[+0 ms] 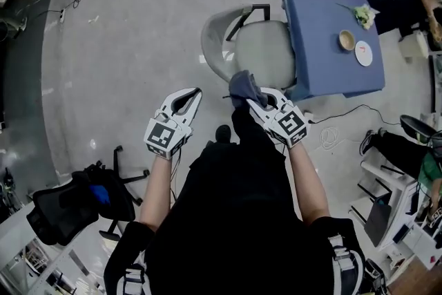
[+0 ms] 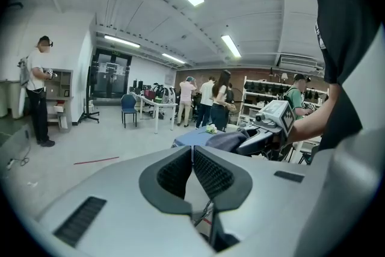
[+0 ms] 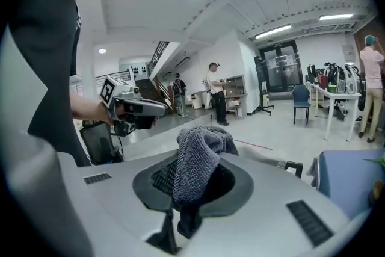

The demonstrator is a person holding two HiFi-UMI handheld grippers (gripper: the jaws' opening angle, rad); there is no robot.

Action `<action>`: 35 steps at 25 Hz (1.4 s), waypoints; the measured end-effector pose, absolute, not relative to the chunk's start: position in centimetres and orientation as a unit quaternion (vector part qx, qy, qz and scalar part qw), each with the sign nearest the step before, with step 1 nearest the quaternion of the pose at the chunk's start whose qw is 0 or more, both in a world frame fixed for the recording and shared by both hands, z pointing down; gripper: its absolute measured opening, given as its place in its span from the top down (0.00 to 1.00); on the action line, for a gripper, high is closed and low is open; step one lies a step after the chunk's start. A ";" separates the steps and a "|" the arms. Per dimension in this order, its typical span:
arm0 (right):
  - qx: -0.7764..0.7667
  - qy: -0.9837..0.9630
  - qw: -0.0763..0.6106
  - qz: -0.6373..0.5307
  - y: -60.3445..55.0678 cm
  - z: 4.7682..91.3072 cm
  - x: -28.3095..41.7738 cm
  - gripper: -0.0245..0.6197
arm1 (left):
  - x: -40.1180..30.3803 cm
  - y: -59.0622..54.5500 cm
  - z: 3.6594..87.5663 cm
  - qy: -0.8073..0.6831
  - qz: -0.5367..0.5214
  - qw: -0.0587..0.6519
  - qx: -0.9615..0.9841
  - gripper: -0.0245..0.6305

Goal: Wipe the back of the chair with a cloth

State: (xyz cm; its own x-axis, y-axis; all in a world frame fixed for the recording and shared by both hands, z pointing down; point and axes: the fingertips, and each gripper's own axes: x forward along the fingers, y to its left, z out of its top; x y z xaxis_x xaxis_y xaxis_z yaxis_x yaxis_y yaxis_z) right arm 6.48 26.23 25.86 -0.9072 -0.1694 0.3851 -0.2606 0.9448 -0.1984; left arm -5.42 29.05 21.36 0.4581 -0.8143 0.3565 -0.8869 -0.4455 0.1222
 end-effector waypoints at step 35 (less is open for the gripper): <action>0.032 -0.961 0.236 0.143 2.7 39.2 -0.8 0.85 | -12.4 10.6 31.6 -0.574 0.181 0.201 0.773 0.92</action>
